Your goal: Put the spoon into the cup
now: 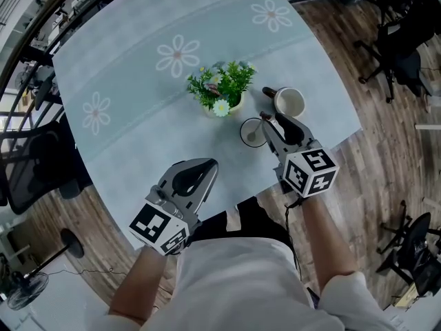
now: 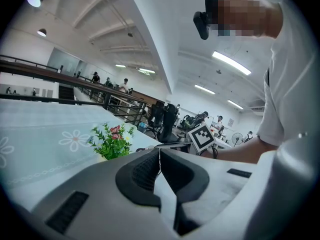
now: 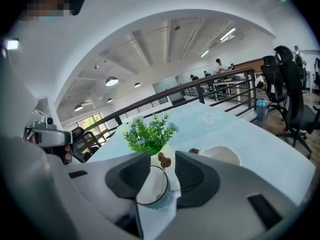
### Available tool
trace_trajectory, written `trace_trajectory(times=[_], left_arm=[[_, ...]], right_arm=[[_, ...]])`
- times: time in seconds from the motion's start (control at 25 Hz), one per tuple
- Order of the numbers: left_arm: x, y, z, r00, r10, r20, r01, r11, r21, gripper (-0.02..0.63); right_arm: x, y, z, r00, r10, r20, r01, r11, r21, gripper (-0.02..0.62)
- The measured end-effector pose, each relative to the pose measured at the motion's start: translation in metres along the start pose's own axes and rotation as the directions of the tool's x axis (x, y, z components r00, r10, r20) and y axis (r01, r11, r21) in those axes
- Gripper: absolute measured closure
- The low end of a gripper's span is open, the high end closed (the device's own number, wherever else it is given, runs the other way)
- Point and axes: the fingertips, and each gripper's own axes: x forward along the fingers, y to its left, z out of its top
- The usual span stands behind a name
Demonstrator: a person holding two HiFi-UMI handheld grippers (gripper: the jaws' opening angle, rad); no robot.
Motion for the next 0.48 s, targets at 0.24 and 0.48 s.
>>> trace_trajectory(times=[0.24,0.48], left_arm=[[-0.008,-0.011,0.017,0.999,-0.016,0.03,0.015,0.999,0.039,0.58],[-0.017,-0.027,0.032,0.998,-0.039,0.059,0.034,0.997,0.073,0.58]], right_arm=[[-0.035,0.009,0.023,0.998,-0.011,0.065,0.011,1.0,0.002,0.448],[-0.075,0.038,0.047,0.992,0.027,0.121,-0.024,0.999,-0.026,0.496]])
